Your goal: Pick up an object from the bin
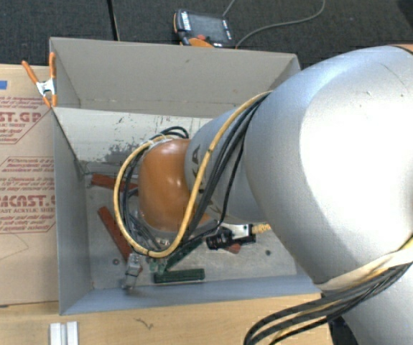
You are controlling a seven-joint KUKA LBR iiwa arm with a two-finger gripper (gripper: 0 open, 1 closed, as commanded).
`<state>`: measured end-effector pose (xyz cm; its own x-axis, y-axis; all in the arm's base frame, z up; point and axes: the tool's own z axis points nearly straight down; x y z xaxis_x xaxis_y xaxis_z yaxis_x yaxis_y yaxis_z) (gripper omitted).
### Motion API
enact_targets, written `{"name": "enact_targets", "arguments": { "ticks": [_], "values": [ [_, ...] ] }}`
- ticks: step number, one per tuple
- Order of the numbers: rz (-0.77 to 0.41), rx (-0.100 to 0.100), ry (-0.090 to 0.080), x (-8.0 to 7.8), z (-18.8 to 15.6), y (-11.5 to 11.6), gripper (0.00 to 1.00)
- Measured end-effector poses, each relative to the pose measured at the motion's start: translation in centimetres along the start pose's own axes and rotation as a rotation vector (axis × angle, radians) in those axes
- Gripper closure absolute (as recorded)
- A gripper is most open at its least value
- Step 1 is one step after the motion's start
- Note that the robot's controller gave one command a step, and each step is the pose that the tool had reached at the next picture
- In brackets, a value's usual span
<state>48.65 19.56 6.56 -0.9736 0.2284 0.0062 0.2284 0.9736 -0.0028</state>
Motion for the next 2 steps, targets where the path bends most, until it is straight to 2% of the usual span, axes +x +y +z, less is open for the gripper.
{"name": "enact_targets", "arguments": {
  "ticks": [1, 2],
  "values": [
    [0.126, -0.004, -0.007, 0.24, -3.45, -0.50, 0.00],
    [0.407, -0.004, -0.005, 0.33, -3.37, -0.44, 0.00]
  ]
}}
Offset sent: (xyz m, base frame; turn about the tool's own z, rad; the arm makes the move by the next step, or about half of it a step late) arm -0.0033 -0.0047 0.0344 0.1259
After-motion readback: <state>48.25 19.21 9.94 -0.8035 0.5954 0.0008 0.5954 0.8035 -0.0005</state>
